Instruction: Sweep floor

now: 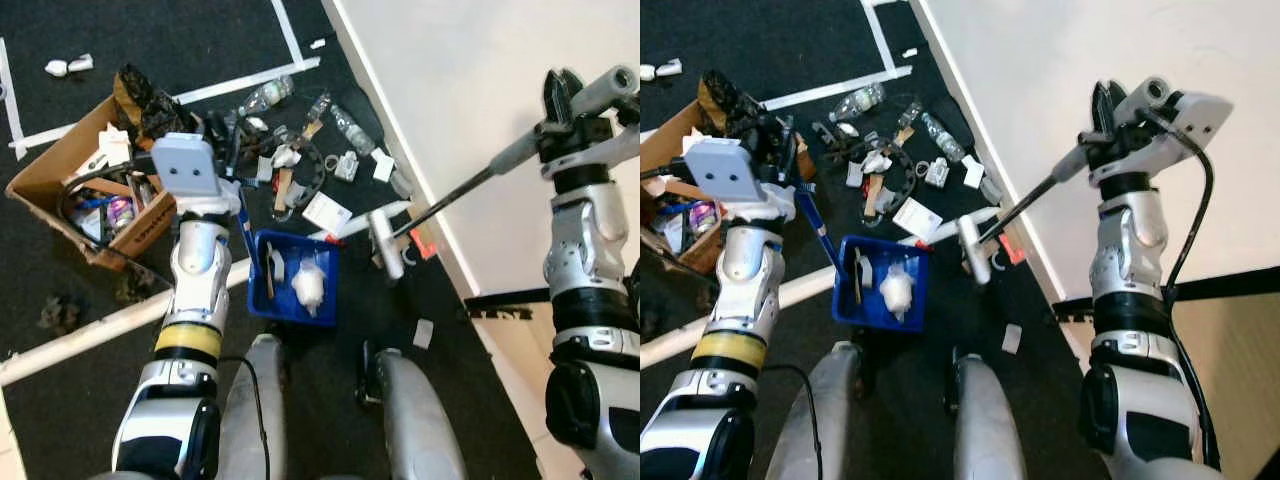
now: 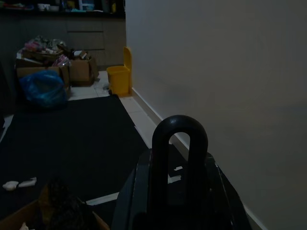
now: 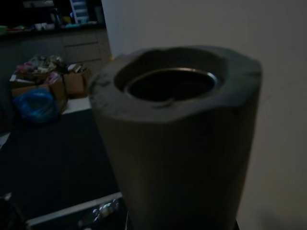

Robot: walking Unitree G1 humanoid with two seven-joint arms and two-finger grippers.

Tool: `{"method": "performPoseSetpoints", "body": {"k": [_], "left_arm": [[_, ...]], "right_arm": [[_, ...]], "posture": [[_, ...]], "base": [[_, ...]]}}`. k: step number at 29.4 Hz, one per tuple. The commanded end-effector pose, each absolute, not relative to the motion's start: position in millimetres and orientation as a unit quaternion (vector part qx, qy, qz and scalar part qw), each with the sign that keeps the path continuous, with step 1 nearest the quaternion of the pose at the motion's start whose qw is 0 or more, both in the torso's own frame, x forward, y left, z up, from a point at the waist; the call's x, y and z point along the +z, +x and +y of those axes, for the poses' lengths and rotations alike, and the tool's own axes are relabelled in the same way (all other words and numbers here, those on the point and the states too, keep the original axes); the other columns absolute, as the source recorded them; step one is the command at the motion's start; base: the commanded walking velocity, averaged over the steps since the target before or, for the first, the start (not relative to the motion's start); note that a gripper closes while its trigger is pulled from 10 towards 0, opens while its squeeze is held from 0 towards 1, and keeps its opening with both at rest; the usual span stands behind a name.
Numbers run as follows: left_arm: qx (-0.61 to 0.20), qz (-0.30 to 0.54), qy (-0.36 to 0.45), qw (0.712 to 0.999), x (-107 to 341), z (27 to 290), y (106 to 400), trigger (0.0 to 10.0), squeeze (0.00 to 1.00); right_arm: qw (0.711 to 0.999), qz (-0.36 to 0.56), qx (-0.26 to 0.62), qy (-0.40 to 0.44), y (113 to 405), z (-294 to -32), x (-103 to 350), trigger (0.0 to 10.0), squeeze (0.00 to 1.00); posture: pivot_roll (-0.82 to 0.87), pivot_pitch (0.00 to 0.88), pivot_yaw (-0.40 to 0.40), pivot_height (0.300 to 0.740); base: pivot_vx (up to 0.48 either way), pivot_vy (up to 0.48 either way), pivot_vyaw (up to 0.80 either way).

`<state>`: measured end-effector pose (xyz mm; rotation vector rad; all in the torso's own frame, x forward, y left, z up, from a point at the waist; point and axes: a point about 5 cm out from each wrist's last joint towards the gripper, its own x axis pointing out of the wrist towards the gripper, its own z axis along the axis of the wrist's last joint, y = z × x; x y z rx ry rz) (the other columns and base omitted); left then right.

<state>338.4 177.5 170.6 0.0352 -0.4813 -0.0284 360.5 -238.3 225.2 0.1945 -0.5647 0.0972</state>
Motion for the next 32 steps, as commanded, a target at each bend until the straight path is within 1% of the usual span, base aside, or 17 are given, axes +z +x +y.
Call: {"method": "performPoseSetpoints", "body": {"k": [1, 2, 4, 6, 9, 10, 12, 14, 16, 19, 26, 29, 32], "left_arm": [[-0.012, -0.223, -0.017, 0.975, 156.9, 172.4, 335.0, 10.0, 0.00], [-0.012, -0.223, -0.017, 0.975, 156.9, 172.4, 335.0, 10.0, 0.00], [0.001, -0.222, -0.043, 0.974, 154.5, 177.7, 335.3, 10.0, 0.00], [0.001, -0.222, -0.043, 0.974, 154.5, 177.7, 335.3, 10.0, 0.00], [0.012, -0.222, -0.062, 0.973, 154.1, 182.7, 336.9, 10.0, 0.00], [0.016, -0.225, -0.072, 0.972, 155.2, 185.7, 337.5, 10.0, 0.00], [0.015, -0.234, -0.065, 0.970, 159.5, 189.8, 337.8, 10.0, 0.00], [0.012, -0.238, -0.058, 0.969, 161.4, 190.5, 338.3, 10.0, 0.00], [0.020, -0.243, -0.075, 0.967, 165.4, 195.2, 339.2, 10.0, 0.00], [0.018, -0.252, -0.072, 0.965, 172.9, 200.5, 340.0, 10.0, 0.00], [0.023, -0.263, -0.065, 0.962, 182.0, 211.4, 341.1, 10.0, 0.00], [0.031, -0.241, -0.056, 0.968, 175.4, 223.9, 339.7, 10.0, 0.00], [0.040, -0.216, -0.052, 0.974, 162.9, 232.1, 333.7, 10.0, 0.00]], "right_arm": [[0.954, -0.284, 0.025, 0.097, 359.1, -248.9, 225.1, 10.0, 0.00], [0.954, -0.284, 0.025, 0.097, 359.1, -248.9, 225.1, 10.0, 0.00], [0.954, -0.286, 0.017, 0.093, 362.1, -251.9, 229.4, 10.0, 0.00], [0.954, -0.286, 0.017, 0.093, 362.1, -251.9, 229.4, 10.0, 0.00], [0.954, -0.287, 0.008, 0.085, 364.2, -254.6, 231.3, 10.0, 0.00], [0.955, -0.285, -0.007, 0.078, 364.7, -258.4, 231.7, 10.0, 0.00], [0.957, -0.281, -0.040, 0.064, 364.0, -266.5, 231.2, 10.0, 0.00], [0.957, -0.278, -0.054, 0.058, 363.9, -269.8, 230.5, 10.0, 0.00], [0.957, -0.275, -0.074, 0.045, 362.6, -274.4, 229.6, 10.0, 0.00], [0.959, -0.265, -0.101, 0.013, 360.2, -280.7, 226.2, 10.0, 0.00], [0.960, -0.255, -0.119, 0.003, 358.1, -285.2, 218.9, 10.0, 0.00], [0.963, -0.240, -0.125, 0.004, 358.8, -283.3, 210.2, 10.0, 0.00], [0.967, -0.221, -0.123, 0.009, 359.3, -279.9, 199.6, 10.0, 0.00]], "posture": [[0.09, 0.198, -0.118, 0.740], [0.09, 0.198, -0.118, 0.740], [0.10, 0.163, -0.124, 0.740], [0.10, 0.163, -0.124, 0.740], [0.10, 0.139, -0.125, 0.740], [0.11, 0.125, -0.124, 0.740], [0.11, 0.116, -0.122, 0.740], [0.12, 0.112, -0.115, 0.740], [0.12, 0.101, -0.108, 0.740], [0.12, 0.090, -0.098, 0.740], [0.13, 0.082, -0.087, 0.740], [0.14, 0.057, -0.067, 0.740], [0.15, 0.052, -0.066, 0.740]], "base": [[0.000, 0.000, 0.00], [0.000, 0.000, 0.00], [0.000, 0.000, 0.00], [0.000, 0.000, 0.00], [0.000, 0.000, 0.00], [0.000, 0.000, 0.00], [0.000, 0.000, 0.00], [0.000, 0.000, 0.00], [0.000, 0.000, 0.00], [0.000, 0.000, 0.00], [0.000, 0.000, 0.00], [0.000, 0.000, 0.00], [0.000, 0.000, 0.00]]}}
